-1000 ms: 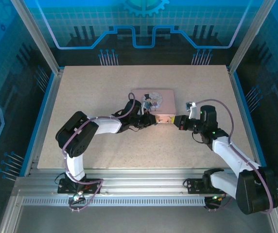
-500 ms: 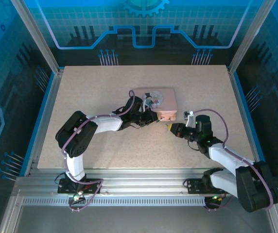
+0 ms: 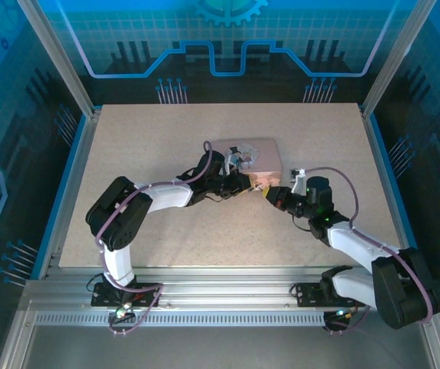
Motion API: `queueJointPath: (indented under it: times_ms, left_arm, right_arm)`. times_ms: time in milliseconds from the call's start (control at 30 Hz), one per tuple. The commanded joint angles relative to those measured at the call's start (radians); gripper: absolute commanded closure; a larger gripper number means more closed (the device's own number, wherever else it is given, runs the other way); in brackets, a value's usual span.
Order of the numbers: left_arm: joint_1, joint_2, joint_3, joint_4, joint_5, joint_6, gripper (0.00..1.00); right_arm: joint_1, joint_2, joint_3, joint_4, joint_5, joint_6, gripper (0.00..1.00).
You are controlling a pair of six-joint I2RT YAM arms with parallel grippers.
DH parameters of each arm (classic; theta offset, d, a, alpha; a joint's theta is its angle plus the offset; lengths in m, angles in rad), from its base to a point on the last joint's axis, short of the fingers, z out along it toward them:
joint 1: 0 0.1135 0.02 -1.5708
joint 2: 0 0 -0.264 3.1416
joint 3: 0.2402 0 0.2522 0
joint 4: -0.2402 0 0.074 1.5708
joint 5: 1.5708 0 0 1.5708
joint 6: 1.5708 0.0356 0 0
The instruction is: Unlock a padlock with a key
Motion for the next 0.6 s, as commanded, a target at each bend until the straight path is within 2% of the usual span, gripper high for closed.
queueJointPath:
  times_ms: [0,233,567]
  left_arm:
    - [0.005,-0.047,-0.001,0.068,0.054,-0.035,0.88]
    - [0.008,-0.050,-0.004,0.081,0.057,-0.043,0.88]
    - [0.011,-0.048,-0.006,0.102,0.066,-0.055,0.88]
  right_arm:
    - [0.004,0.016,0.028,0.021,0.022,0.062,1.00]
    - [-0.001,0.061,0.008,0.070,0.038,0.131,1.00]
    - [0.034,0.193,-0.039,0.265,0.029,0.224,1.00]
